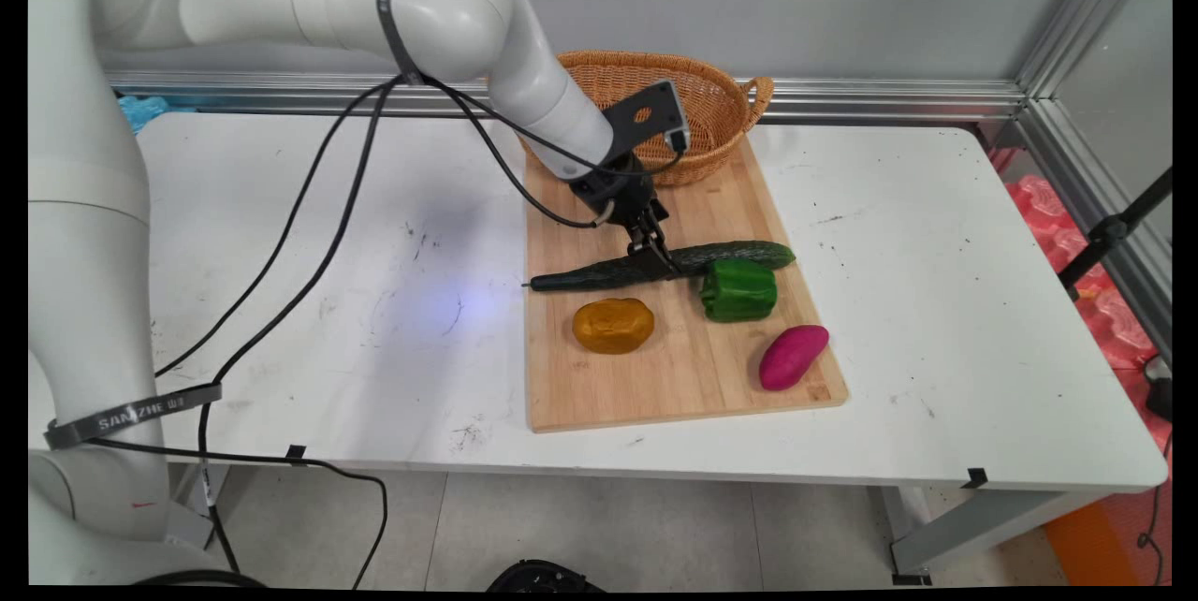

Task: Pick up the cucumber from the cutting board

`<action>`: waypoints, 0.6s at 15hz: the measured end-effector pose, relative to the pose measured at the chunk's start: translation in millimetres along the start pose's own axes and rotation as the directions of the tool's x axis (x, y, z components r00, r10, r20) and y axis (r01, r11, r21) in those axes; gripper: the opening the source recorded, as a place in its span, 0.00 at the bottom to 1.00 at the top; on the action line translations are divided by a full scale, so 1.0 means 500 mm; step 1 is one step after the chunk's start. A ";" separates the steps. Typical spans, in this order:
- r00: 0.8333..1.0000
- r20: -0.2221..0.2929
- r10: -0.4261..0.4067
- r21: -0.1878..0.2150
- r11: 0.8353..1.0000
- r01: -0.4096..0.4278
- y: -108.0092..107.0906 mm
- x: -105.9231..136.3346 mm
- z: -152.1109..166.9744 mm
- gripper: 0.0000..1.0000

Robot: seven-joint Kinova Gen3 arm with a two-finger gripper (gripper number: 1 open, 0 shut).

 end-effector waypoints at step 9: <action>1.000 0.012 -0.019 -0.008 1.000 0.019 -0.001 -0.012 0.045 0.00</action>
